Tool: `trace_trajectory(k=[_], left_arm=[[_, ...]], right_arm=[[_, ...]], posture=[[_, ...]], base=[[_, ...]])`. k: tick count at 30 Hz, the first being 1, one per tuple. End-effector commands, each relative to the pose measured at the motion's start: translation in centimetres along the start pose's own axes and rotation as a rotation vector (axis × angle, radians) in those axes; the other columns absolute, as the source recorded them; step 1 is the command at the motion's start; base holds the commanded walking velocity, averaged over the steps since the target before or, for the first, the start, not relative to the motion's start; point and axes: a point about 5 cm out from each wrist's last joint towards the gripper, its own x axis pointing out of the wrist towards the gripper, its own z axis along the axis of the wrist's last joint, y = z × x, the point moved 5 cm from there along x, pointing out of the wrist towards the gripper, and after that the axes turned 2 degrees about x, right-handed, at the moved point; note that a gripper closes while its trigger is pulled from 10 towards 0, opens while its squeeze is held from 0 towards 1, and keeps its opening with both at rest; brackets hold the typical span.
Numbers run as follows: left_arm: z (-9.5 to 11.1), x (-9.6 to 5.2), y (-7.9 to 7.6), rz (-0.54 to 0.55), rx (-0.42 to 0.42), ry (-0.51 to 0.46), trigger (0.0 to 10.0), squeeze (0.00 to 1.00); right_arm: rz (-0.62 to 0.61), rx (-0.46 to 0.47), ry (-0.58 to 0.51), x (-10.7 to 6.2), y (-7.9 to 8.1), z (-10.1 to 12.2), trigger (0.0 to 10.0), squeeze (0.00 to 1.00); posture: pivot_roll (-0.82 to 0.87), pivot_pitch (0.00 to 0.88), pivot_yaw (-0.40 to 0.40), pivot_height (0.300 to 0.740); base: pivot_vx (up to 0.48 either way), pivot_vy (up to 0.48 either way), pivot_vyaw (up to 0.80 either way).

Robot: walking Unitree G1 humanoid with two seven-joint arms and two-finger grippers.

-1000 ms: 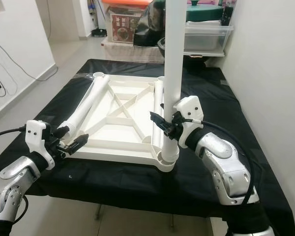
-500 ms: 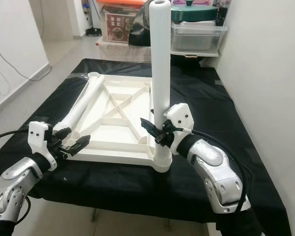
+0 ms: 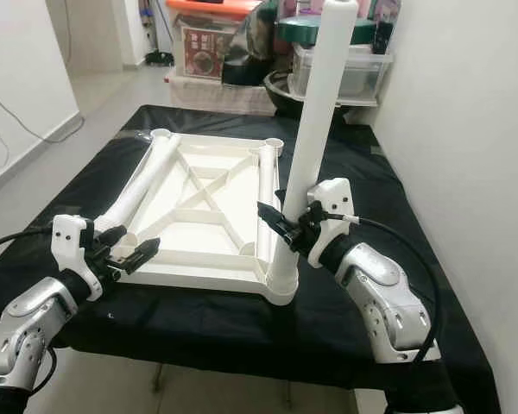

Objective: Building children table

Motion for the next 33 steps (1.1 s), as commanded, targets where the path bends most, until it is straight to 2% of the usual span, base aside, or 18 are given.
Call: trace_trajectory(k=[1,3,5,7,12,17,23,27,29,30,31,32,33], left_arm=[[-0.1,-0.2,0.1,0.008,-0.004,-0.004,10.0,0.00],[-0.2,-0.3,0.2,0.011,-0.005,-0.003,10.0,0.00],[-0.2,-0.1,0.0,0.006,-0.010,-0.004,10.0,0.00],[-0.2,0.0,-0.1,0.003,-0.011,-0.004,10.0,0.00],[-0.2,0.1,-0.2,0.001,-0.013,-0.005,10.0,0.00],[-0.3,-0.2,0.0,0.011,-0.016,-0.007,10.0,0.00],[-0.4,-0.3,-0.2,0.018,-0.025,-0.009,10.0,0.00],[-0.5,-0.2,-0.2,0.020,-0.028,-0.007,10.0,0.00],[-0.4,-0.1,0.1,0.024,-0.027,-0.007,10.0,0.00],[-0.4,-0.1,0.1,0.024,-0.027,-0.007,10.0,0.00],[-0.4,0.0,0.2,0.026,-0.027,-0.007,10.0,0.00],[-0.4,0.0,0.2,0.026,-0.027,-0.007,10.0,0.00],[-0.4,0.0,0.2,0.028,-0.026,-0.007,10.0,0.00]], right_arm=[[0.123,0.106,0.151,0.4,3.1,-4.7,0.0,0.00],[0.147,0.098,0.163,0.4,3.6,-5.0,0.0,0.00],[0.221,0.075,0.204,0.4,4.7,-5.6,0.0,0.00],[0.243,0.066,0.213,0.3,5.0,-5.7,0.0,0.00],[0.272,0.048,0.225,0.4,5.1,-5.6,0.0,0.00],[0.317,0.032,0.227,1.3,5.6,-5.3,0.0,0.00],[0.318,0.080,0.225,1.6,5.8,-5.5,0.0,0.00],[0.255,0.126,0.214,1.9,5.0,-5.7,0.0,0.00],[0.079,0.173,0.223,2.3,3.0,-6.5,0.0,0.00],[0.079,0.173,0.223,2.3,3.0,-6.5,0.0,0.00],[-0.013,0.190,0.232,2.3,2.2,-7.0,0.0,0.00],[-0.013,0.190,0.232,2.3,2.2,-7.0,0.0,0.00],[-0.117,0.217,0.246,2.1,1.4,-7.7,0.0,0.00]], posture=[[0.08,0.000,-0.081,0.740],[0.08,0.000,-0.081,0.740],[0.07,0.000,-0.081,0.740],[0.07,0.000,-0.081,0.740],[0.08,0.000,-0.086,0.740],[0.08,0.000,-0.090,0.740],[0.10,0.000,-0.105,0.740],[0.09,0.000,-0.106,0.740],[0.09,0.000,-0.105,0.740],[0.09,0.000,-0.105,0.740],[0.09,0.000,-0.105,0.740],[0.09,0.000,-0.105,0.740],[0.08,0.000,-0.104,0.740]], base=[[0.000,0.000,0.00],[0.000,0.000,0.00],[0.000,0.000,0.00],[0.000,0.000,0.00],[0.000,0.000,0.00],[0.000,0.000,0.00],[0.000,0.000,0.00],[0.000,0.000,0.00],[0.000,0.000,0.00],[0.000,0.000,0.00],[0.000,0.000,0.00],[0.000,0.000,0.00],[0.000,0.000,0.00]])
